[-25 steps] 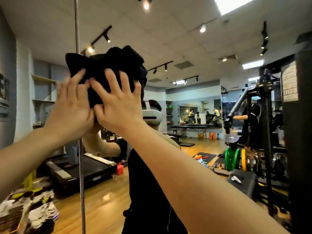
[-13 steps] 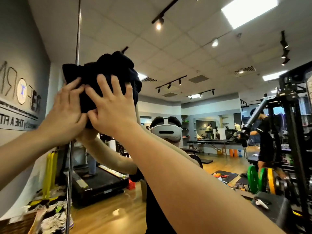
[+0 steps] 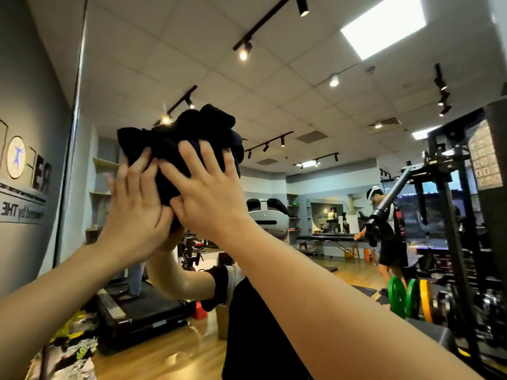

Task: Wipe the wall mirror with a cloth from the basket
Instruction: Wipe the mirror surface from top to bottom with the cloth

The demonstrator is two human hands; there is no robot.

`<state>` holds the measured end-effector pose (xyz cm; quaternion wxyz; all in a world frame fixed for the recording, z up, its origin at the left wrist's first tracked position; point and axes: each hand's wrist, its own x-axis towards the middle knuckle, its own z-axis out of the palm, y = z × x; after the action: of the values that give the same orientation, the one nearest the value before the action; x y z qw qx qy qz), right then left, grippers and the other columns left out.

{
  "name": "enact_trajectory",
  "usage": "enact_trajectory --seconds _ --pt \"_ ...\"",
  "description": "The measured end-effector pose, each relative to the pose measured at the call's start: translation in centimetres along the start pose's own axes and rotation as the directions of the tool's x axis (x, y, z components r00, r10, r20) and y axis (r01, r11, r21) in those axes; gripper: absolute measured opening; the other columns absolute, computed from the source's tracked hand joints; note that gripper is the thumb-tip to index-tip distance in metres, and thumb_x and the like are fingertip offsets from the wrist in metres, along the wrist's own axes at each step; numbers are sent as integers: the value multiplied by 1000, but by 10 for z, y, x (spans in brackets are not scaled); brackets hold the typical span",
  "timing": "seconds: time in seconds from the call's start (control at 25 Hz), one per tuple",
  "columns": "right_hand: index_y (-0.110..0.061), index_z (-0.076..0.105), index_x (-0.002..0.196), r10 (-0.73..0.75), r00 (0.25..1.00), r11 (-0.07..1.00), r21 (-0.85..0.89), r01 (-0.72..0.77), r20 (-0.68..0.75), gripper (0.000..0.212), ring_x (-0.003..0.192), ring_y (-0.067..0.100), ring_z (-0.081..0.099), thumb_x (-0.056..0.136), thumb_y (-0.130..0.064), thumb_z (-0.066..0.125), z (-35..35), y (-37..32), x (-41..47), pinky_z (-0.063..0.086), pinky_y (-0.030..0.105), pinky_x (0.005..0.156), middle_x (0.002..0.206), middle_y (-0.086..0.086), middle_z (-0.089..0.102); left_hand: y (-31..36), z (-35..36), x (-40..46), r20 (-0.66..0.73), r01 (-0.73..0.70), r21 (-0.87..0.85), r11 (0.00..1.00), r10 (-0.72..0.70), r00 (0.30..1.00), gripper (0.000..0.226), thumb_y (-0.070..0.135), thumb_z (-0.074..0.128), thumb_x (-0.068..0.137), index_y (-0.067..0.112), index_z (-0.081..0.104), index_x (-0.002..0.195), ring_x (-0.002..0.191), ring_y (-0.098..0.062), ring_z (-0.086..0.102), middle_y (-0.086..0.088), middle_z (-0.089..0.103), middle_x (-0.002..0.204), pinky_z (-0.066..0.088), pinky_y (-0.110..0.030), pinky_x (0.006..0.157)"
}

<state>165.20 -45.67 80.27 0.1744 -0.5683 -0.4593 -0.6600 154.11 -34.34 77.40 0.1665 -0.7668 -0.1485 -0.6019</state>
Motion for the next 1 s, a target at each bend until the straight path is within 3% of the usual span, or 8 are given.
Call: enact_trajectory --seconds 0.4,0.6,1.0 --pt "-32 49 149 -5 999 999 -43 3 -43 63 144 34 32 86 -42 56 -20 86 -37 27 57 117 155 7 40 89 27 14 -32 -36 11 999 36 999 80 33 38 85 2 16 155 150 -42 5 -15 9 164 4 -67 121" --pt "-32 53 146 -3 998 998 -64 -1 -62 64 142 35 36 83 -42 47 -33 129 -58 27 55 115 153 8 44 136 39 21 -42 -68 -18 998 67 997 78 30 40 84 -3 21 153 149 -47 5 -19 12 162 4 -71 119" --pt "-31 55 147 63 994 990 -119 -73 -89 66 139 38 41 82 -39 54 -67 250 -119 34 55 110 151 11 48 269 77 48 -77 -149 -41 988 146 986 78 31 40 84 -4 24 152 152 -47 0 -20 11 164 0 -69 119"
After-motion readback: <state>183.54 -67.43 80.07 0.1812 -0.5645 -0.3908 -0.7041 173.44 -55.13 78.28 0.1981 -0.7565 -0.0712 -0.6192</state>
